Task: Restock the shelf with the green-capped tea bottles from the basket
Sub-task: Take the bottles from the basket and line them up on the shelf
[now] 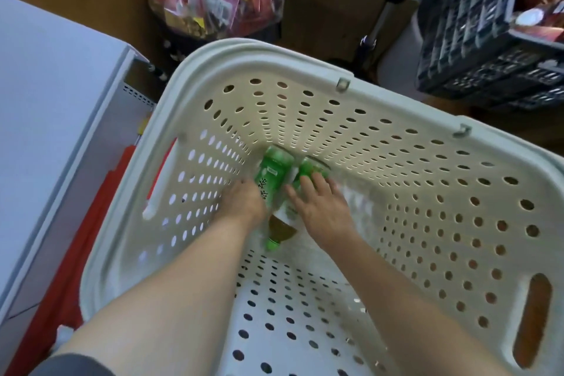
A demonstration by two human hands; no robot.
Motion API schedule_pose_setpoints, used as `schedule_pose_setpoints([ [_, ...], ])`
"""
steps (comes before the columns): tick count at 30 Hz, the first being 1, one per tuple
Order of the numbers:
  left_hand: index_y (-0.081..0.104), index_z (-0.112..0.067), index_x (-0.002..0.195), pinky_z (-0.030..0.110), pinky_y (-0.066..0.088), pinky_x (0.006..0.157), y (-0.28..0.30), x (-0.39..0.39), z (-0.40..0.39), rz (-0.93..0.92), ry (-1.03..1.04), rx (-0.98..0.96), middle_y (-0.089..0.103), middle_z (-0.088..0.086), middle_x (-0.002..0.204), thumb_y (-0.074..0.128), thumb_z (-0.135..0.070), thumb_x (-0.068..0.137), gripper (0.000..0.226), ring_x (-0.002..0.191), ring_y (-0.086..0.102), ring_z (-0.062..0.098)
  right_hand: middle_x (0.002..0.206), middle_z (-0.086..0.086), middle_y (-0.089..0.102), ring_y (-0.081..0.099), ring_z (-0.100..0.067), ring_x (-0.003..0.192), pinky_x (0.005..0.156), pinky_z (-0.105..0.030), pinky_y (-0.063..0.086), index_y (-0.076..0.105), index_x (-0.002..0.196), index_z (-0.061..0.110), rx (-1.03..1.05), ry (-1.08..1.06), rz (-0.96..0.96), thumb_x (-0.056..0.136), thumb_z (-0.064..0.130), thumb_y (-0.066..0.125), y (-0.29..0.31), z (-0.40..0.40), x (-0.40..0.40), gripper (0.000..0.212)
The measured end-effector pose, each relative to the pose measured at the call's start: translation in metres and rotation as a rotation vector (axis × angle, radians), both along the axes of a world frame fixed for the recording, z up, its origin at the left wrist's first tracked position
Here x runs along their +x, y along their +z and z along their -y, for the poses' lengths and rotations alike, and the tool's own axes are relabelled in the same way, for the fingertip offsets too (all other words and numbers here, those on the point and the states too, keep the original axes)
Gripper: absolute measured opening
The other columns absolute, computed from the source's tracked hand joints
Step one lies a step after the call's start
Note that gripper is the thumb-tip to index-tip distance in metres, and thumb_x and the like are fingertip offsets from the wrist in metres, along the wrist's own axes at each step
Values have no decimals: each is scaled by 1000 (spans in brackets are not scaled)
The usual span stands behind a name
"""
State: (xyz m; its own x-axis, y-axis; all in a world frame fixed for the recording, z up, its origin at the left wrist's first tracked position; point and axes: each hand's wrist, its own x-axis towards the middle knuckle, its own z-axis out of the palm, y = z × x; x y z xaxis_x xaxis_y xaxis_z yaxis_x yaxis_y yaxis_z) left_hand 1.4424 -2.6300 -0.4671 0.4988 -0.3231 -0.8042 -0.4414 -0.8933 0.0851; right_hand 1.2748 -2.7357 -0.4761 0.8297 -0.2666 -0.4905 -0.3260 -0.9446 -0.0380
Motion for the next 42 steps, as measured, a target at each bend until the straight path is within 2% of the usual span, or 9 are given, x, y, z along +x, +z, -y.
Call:
schedule_pose_setpoints([
  [5, 27, -18, 156, 50, 52, 103, -14, -12, -10, -170, 31, 75, 60, 17, 141, 60, -45, 105, 67, 127, 60, 39, 169, -10, 43, 31, -45, 159, 130, -65, 18, 57, 154, 29, -37, 111, -12, 94, 26, 76, -5, 28, 2, 63],
  [11, 36, -17, 145, 49, 54, 104, -14, -1, -6, -184, 30, 9, 65, 14, 135, 71, -43, 100, 62, 123, 64, 38, 155, -10, 52, 41, -48, 149, 123, -67, 31, 59, 149, 32, -69, 135, -106, 92, 43, 80, -6, 49, 6, 62],
  [20, 60, -21, 136, 37, 55, 92, 42, 16, 1, -22, 45, -168, 70, 5, 126, 79, -54, 85, 63, 114, 67, 32, 147, 6, 62, 47, -27, 141, 121, -53, 37, 63, 148, 36, 342, -313, -118, 91, 55, 82, 30, 78, -21, 62],
  [29, 62, -26, 101, 36, 55, 72, 136, 8, 14, 207, 119, -332, 72, -1, 96, 86, -62, 71, 53, 89, 68, 29, 125, 11, 71, 71, -12, 110, 93, -34, 64, 59, 153, 37, 786, -824, 3, 96, 43, 83, 99, 77, -61, 62],
  [32, 69, -26, 112, 35, 47, 71, 176, 11, 12, 244, 31, -453, 70, 1, 107, 88, -57, 74, 52, 97, 65, 27, 124, 16, 69, 68, -13, 114, 88, -29, 57, 57, 153, 45, 878, -899, 61, 100, 44, 78, 135, 76, -61, 58],
  [34, 70, -32, 128, 38, 52, 85, 206, 18, 11, 213, -4, -542, 64, 1, 121, 88, -59, 76, 62, 111, 61, 25, 129, 17, 69, 67, -17, 119, 94, -37, 54, 57, 152, 48, 897, -914, 115, 99, 50, 76, 161, 74, -58, 57],
  [36, 66, -33, 139, 41, 54, 97, 239, 24, 9, 183, -35, -653, 65, -1, 127, 89, -59, 74, 74, 119, 62, 23, 126, 20, 69, 70, -10, 114, 86, -28, 54, 57, 147, 51, 917, -884, 193, 102, 49, 73, 192, 71, -54, 48],
  [39, 52, -38, 145, 34, 51, 91, 294, 34, 4, 202, -2, -806, 68, -10, 120, 94, -52, 70, 87, 111, 62, 15, 123, 23, 68, 69, 10, 100, 71, -13, 52, 57, 132, 56, 935, -851, 294, 105, 38, 71, 237, 64, -49, 35],
  [42, 47, -47, 139, 39, 54, 92, 348, 35, -6, 234, 83, -923, 67, -4, 117, 91, -58, 66, 87, 108, 62, 18, 123, 34, 63, 65, 17, 103, 80, -13, 52, 55, 126, 73, 929, -776, 366, 102, 48, 72, 277, 57, -44, 39],
])
